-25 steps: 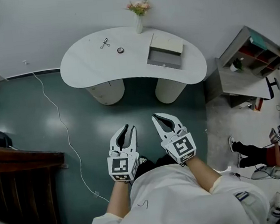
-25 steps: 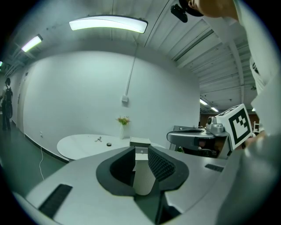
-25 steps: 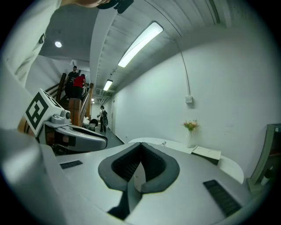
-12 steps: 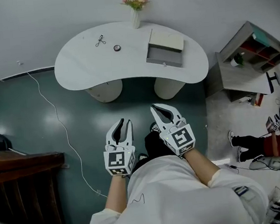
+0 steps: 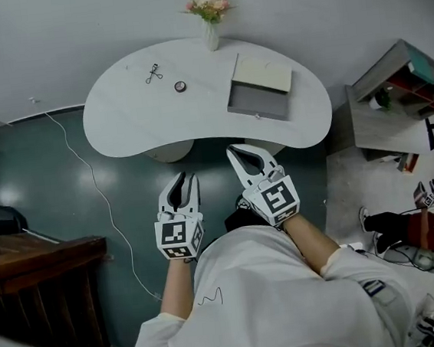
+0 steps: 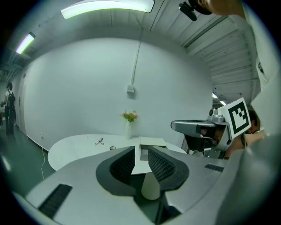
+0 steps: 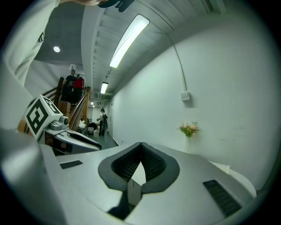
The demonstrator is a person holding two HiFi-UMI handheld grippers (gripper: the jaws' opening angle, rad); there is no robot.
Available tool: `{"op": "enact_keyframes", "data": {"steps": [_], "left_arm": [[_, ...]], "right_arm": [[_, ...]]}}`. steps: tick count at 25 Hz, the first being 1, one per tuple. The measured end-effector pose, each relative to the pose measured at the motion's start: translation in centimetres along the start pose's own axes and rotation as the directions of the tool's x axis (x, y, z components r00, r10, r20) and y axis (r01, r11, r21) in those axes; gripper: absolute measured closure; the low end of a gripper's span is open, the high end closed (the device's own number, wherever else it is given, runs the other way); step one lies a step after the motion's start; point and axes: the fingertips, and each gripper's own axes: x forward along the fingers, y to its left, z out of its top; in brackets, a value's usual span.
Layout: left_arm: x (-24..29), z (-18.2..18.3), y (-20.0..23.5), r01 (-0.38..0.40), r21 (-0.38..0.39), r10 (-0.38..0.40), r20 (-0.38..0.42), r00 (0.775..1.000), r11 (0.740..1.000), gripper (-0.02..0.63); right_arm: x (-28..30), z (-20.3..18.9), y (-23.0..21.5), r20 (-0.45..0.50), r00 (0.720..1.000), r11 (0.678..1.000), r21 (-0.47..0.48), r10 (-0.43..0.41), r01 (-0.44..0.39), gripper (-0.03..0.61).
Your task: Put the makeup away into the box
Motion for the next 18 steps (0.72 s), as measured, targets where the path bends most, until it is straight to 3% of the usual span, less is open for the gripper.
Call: {"op": "enact_keyframes", "data": {"steps": [4, 8, 18], "left_arm": [[4.3, -0.1, -0.5, 0.010, -0.011, -0.011, -0.059, 0.998, 1.000, 0.520], [8.3, -0.4, -0.1, -0.029, -0.014, 0.027, -0.083, 0.996, 0.999, 0.520], [15.1, 0.3, 3.1, -0.058, 0.014, 0.059, -0.133, 0.989, 0.998, 0.506]], "right_arm": [[1.2, -0.7, -4.4, -0.019, 1.000, 0.999, 0.032, 0.013, -0.012, 0.580], [1.9, -2.3, -8.4, -0.051, 0.999, 0.999, 0.040, 0.017, -0.015, 0.580], [5.5, -3.5, -13.2, -0.098, 0.995, 0.998, 0.066, 0.005, 0.001, 0.580]]}}
